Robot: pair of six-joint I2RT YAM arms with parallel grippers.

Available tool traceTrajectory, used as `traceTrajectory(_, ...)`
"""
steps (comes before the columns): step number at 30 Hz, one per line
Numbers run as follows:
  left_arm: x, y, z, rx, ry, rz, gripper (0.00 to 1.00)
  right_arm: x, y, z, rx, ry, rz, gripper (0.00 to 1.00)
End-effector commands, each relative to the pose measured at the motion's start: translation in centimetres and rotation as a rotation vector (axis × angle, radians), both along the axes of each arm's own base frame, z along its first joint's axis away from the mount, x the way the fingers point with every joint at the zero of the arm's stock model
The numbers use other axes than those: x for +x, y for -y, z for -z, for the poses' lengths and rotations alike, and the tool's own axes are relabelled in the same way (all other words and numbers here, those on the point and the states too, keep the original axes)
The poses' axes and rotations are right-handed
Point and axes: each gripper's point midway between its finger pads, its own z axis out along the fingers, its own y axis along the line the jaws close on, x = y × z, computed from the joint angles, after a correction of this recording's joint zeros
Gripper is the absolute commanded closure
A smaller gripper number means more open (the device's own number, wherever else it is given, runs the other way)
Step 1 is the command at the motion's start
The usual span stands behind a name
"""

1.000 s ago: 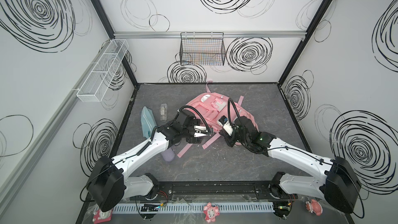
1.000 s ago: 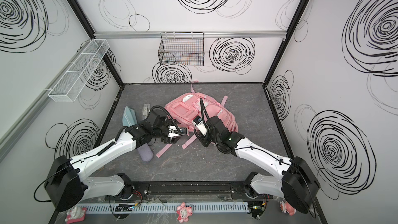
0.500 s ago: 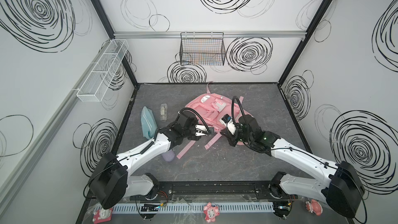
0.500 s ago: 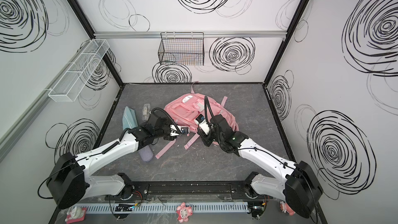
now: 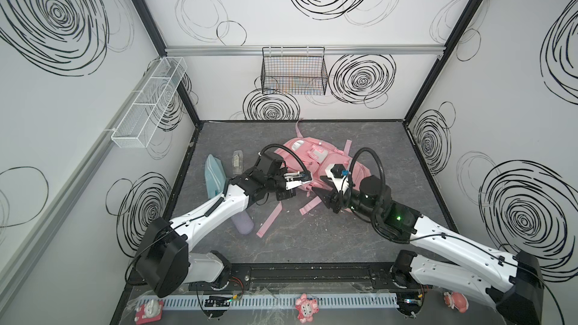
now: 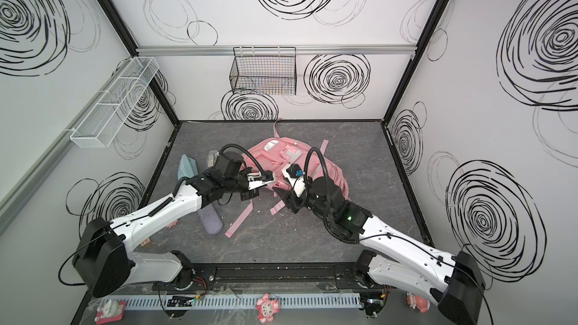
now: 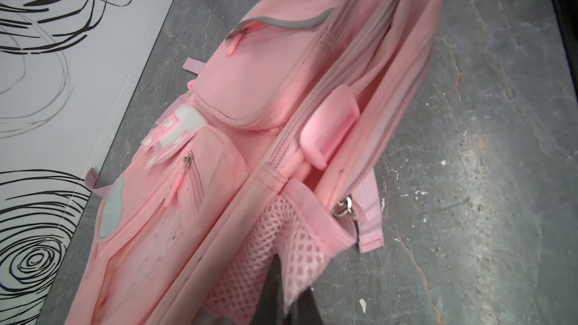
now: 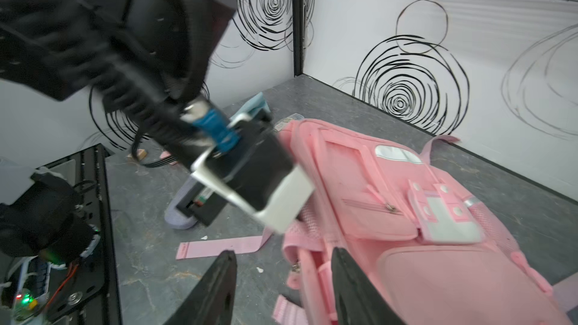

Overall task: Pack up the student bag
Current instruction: 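Grasp the pink zipper pull with the right gripper while the left holds the bag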

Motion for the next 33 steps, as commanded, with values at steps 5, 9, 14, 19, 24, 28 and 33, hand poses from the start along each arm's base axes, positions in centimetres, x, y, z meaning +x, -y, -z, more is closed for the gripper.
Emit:
traceTrajectory(5,-0.1,2.3,-5.8,-0.226,-0.009,0.065,1.0,0.0,1.0,3.0,0.057,0.015,0.175,0.68)
traceTrajectory(9,-0.2,2.4,-5.9,-0.236,-0.017,0.066,1.0,0.8,1.2,4.6,0.07,0.0,0.246,0.67)
traceTrajectory(14,-0.2,2.4,-5.9,-0.241,-0.021,0.067,1.0,2.1,0.5,6.2,0.048,-0.023,0.304,0.6)
traceTrajectory(19,-0.3,2.4,-6.0,-0.245,-0.021,0.067,1.0,3.8,-0.3,7.9,-0.004,-0.101,0.402,0.58)
traceTrajectory(24,-0.5,2.4,-6.4,-0.253,-0.016,0.072,1.0,4.8,-0.8,9.1,-0.014,-0.124,0.454,0.52)
traceTrajectory(28,-0.6,2.4,-6.6,-0.258,-0.011,0.075,1.0,5.7,-0.6,9.5,0.004,-0.137,0.517,0.52)
traceTrajectory(33,-0.8,2.3,-6.8,-0.265,-0.005,0.08,1.0,6.6,-0.3,9.6,0.014,-0.141,0.563,0.59)
